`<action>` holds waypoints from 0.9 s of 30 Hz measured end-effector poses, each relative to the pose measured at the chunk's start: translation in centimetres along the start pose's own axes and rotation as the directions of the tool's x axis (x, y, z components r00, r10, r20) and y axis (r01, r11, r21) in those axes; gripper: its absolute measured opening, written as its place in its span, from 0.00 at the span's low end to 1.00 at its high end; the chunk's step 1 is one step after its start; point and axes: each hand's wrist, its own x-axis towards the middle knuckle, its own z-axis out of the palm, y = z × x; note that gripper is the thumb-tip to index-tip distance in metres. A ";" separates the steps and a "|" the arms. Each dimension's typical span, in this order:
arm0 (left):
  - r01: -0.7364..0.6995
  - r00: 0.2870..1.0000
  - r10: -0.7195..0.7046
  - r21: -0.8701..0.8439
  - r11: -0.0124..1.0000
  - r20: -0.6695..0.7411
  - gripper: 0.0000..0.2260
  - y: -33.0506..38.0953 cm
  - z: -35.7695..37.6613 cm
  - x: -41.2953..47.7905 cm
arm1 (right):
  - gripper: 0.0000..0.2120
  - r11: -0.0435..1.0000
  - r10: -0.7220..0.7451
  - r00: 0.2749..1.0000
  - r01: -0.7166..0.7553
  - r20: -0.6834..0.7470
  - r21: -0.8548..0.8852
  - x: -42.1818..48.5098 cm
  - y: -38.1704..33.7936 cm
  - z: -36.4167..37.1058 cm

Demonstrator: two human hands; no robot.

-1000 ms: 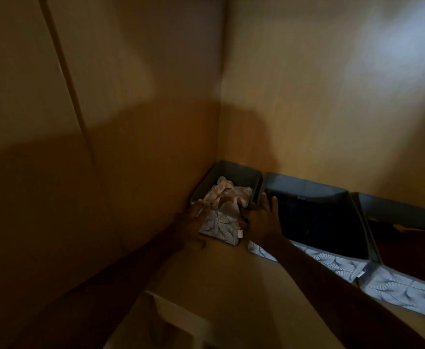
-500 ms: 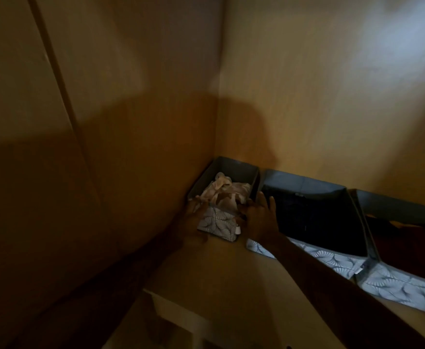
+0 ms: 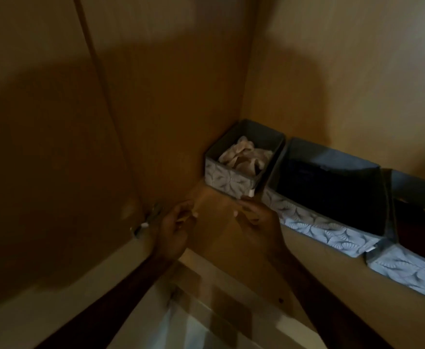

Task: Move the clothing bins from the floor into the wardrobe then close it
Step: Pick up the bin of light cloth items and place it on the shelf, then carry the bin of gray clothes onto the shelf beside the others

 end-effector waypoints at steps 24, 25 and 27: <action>0.314 0.537 -0.411 -0.277 0.908 -0.736 0.10 -4.7 -11.9 -46.3 | 0.16 0.984 -0.030 0.539 -0.134 0.842 0.121 -30.8 -9.3 15.2; 0.310 0.511 -0.409 -0.282 0.908 -0.757 0.10 -4.6 -12.1 -49.2 | 0.16 0.984 -0.051 0.513 -0.120 0.857 0.130 -33.0 -10.0 15.8; 0.299 0.439 -0.404 -0.294 0.908 -0.802 0.09 -4.4 -12.8 -54.8 | 0.17 0.986 -0.090 0.442 -0.086 0.893 0.142 -37.4 -11.1 17.0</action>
